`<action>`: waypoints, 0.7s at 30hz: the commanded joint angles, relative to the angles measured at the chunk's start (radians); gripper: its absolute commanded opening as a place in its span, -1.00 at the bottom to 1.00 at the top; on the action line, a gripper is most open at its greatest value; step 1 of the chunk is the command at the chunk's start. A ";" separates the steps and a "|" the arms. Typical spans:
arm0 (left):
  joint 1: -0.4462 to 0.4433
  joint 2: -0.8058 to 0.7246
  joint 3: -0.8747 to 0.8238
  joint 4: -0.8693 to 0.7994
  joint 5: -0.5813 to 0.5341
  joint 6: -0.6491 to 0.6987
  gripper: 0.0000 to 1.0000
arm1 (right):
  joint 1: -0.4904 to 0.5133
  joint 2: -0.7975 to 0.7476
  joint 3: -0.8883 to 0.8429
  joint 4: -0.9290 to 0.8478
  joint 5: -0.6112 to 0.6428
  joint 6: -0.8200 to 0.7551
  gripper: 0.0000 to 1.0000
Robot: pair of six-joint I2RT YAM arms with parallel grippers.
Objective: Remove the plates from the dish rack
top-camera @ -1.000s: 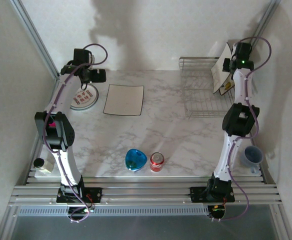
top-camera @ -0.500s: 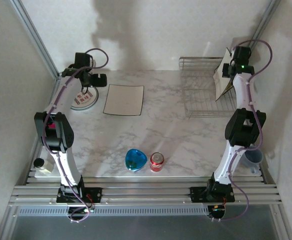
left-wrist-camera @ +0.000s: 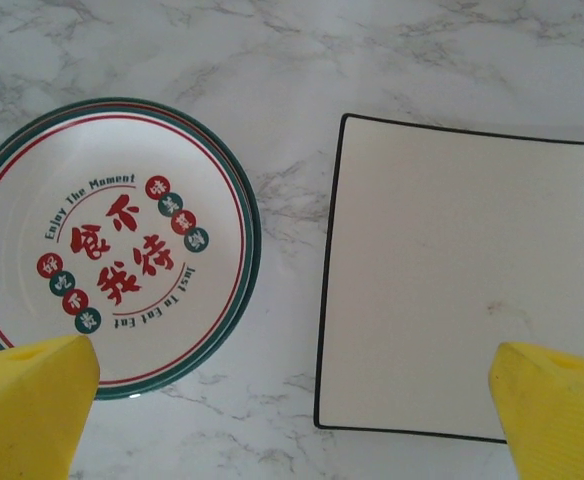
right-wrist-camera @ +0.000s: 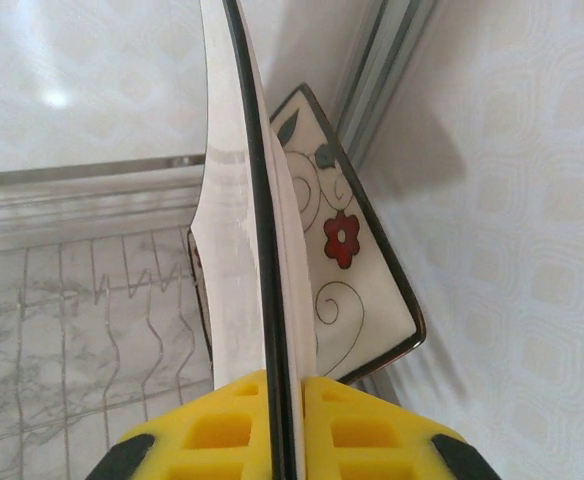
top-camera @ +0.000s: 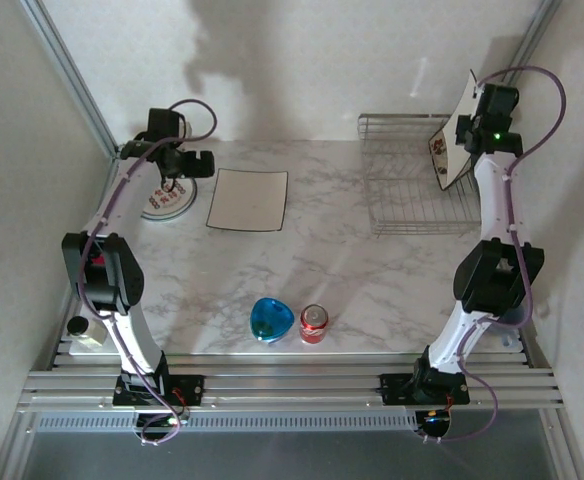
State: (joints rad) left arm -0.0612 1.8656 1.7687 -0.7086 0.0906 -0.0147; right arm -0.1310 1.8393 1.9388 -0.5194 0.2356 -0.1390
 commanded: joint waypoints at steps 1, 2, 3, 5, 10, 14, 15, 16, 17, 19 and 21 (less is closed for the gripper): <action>-0.009 -0.050 -0.023 0.002 0.001 -0.014 0.99 | 0.027 -0.125 0.019 0.128 -0.005 0.013 -1.00; -0.010 -0.054 -0.026 0.000 0.000 -0.016 0.99 | 0.033 -0.138 0.017 0.121 -0.003 0.018 -1.00; -0.013 -0.061 -0.030 0.000 0.001 -0.017 0.99 | 0.039 -0.153 0.015 0.107 -0.006 0.024 -1.00; -0.017 -0.070 -0.036 0.001 0.003 -0.018 0.99 | 0.053 -0.177 0.015 0.080 -0.009 0.039 -1.00; -0.026 -0.092 -0.056 0.002 0.008 -0.018 0.99 | 0.103 -0.229 0.000 0.025 -0.008 0.056 -1.00; -0.034 -0.113 -0.066 0.002 0.009 -0.018 0.99 | 0.131 -0.268 -0.025 -0.008 -0.022 0.083 -1.00; -0.036 -0.119 -0.067 0.002 0.009 -0.018 0.99 | 0.137 -0.276 -0.032 -0.015 -0.029 0.092 -1.00; -0.037 -0.123 -0.069 0.001 0.009 -0.018 0.99 | 0.142 -0.284 -0.040 -0.021 -0.033 0.101 -1.00; -0.038 -0.127 -0.072 0.000 0.009 -0.018 0.99 | 0.144 -0.293 -0.050 -0.029 -0.049 0.120 -1.00; -0.040 -0.134 -0.079 0.000 0.011 -0.020 0.99 | 0.145 -0.314 -0.075 -0.035 -0.095 0.161 -1.00; -0.043 -0.145 -0.086 -0.001 0.012 -0.020 0.99 | 0.145 -0.342 -0.110 -0.032 -0.169 0.215 -1.00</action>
State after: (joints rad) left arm -0.0944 1.7657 1.6978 -0.7086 0.0910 -0.0231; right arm 0.0120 1.5784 1.8385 -0.6689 0.1539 -0.0242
